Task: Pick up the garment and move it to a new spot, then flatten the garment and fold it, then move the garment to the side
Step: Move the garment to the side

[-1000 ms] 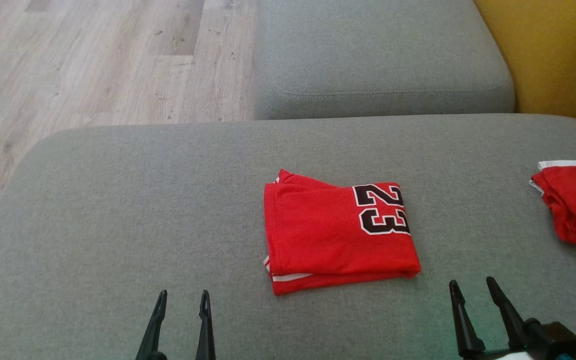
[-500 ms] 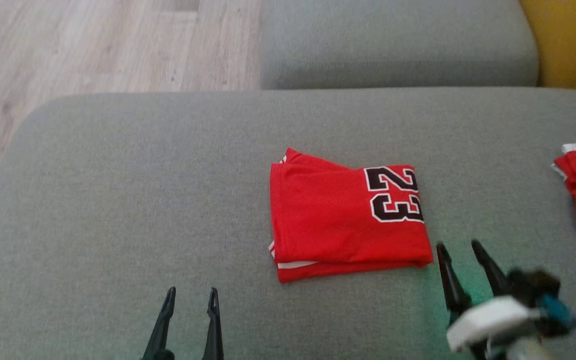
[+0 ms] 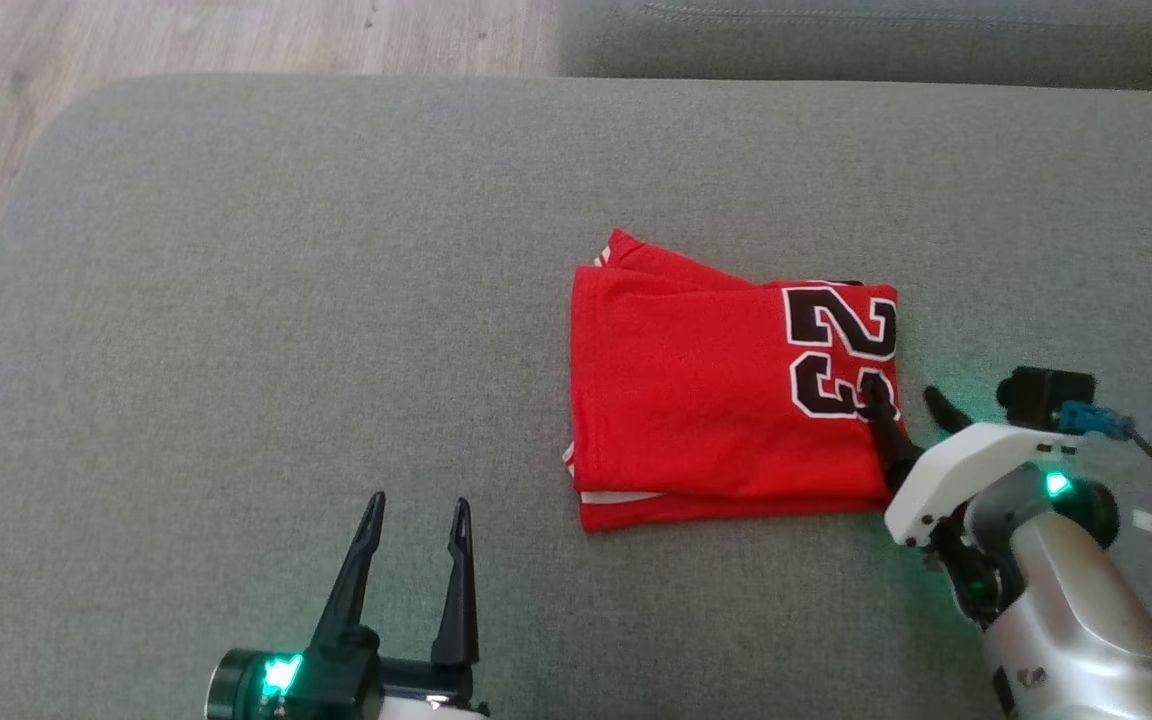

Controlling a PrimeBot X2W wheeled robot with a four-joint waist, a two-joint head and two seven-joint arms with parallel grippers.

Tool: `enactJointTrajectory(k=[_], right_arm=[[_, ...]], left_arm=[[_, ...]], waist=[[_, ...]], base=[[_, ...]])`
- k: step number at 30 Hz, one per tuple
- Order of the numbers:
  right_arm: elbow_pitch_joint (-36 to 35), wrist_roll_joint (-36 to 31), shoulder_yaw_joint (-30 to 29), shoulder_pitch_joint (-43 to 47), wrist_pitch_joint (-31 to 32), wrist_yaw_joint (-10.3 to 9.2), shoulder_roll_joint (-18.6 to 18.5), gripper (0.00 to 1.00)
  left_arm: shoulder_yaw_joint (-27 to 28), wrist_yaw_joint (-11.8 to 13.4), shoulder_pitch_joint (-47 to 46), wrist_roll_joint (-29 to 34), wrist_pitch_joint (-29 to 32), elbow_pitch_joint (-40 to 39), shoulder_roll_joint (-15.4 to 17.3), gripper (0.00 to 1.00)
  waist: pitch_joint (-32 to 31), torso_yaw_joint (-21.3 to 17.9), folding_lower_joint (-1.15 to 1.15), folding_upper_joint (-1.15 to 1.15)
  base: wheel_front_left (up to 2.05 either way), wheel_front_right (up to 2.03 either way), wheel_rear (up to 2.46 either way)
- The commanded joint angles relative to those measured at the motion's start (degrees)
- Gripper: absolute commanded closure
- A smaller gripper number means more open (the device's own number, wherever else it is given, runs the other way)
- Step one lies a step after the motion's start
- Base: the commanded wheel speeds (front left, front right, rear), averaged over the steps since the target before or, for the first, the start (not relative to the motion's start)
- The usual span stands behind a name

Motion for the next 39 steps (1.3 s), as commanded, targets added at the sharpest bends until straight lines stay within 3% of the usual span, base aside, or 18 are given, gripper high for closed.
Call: enactJointTrajectory(k=[1,2,4,5,15,22,23,26,33,34,35,39], right_arm=[[-0.12,1.48,2.48,-1.44,0.74,0.39,0.67,0.08],[0.28,2.34,2.99,-1.59,0.93,0.39,0.84,0.31],[0.38,3.44,3.45,-2.01,-0.36,0.39,0.73,0.88],[0.34,3.39,3.53,-2.28,-1.51,0.39,0.28,1.00],[-2.26,2.56,4.48,-5.96,-4.47,0.39,-7.33,1.00],[-5.79,1.51,2.79,-11.22,-2.44,0.39,-18.13,1.00],[-6.34,0.92,1.69,-13.08,-2.08,0.39,-21.00,1.00],[-6.96,-0.26,0.16,-15.84,-1.73,0.39,-24.57,1.00],[-9.26,-4.87,-6.03,-18.45,-0.19,0.39,-28.31,1.00],[-9.62,-6.16,-7.14,-18.38,0.17,0.39,-28.21,0.66],[-9.98,-7.66,-8.37,-18.23,0.29,0.39,-27.80,0.00],[-12.41,-16.71,-12.09,-16.01,-1.03,0.39,-23.75,0.00]], left_arm=[[1.47,0.57,-1.85,-0.10,-0.30,-1.39,-0.46,0.00],[1.48,0.68,-1.91,-0.10,-0.30,-1.38,-0.46,0.00],[1.58,0.92,-1.89,-0.18,-0.30,-1.44,-0.46,0.00],[1.62,0.92,-1.87,-0.25,-0.30,-1.43,-0.46,0.00],[2.67,0.50,-2.68,0.17,-0.30,-2.68,-0.46,0.00],[3.67,-0.14,-4.98,1.08,-0.30,-3.76,-0.46,0.00],[3.87,-0.65,-5.80,1.23,-0.30,-4.15,-0.46,0.00],[4.21,-1.50,-7.07,2.11,-0.30,-4.58,-0.46,0.00],[5.21,-3.43,-8.47,3.08,-0.30,-4.99,-0.39,0.00],[5.34,-3.62,-8.49,3.11,-0.30,-5.02,-0.40,0.00],[5.48,-3.81,-8.50,3.11,-0.30,-5.01,-0.40,0.00],[5.80,-4.27,-8.16,2.77,-0.30,-4.64,-0.41,0.00]], waist=[[0.51,0.35,-0.02,0.00],[0.65,0.29,-0.02,0.00],[0.86,-0.19,-0.02,0.00],[0.90,-0.58,-0.02,0.00],[2.44,-7.55,-0.02,0.00],[6.30,-12.32,-0.02,0.00],[7.65,-13.14,-0.02,0.00],[9.76,-14.21,-0.02,0.00],[11.36,-15.77,-0.02,0.00],[11.28,-15.91,-0.02,0.00],[11.06,-16.07,-0.02,0.00],[8.96,-16.21,-0.02,0.00]], base=[[0.00,0.00,0.00],[0.00,0.00,0.00],[0.00,0.00,0.00],[0.00,0.00,0.00],[0.00,0.00,0.00],[0.00,0.00,0.00],[0.00,0.00,0.00],[0.00,0.00,0.00],[0.00,0.00,0.00],[0.00,0.00,0.00],[0.00,0.00,0.00],[0.00,0.00,0.00]])
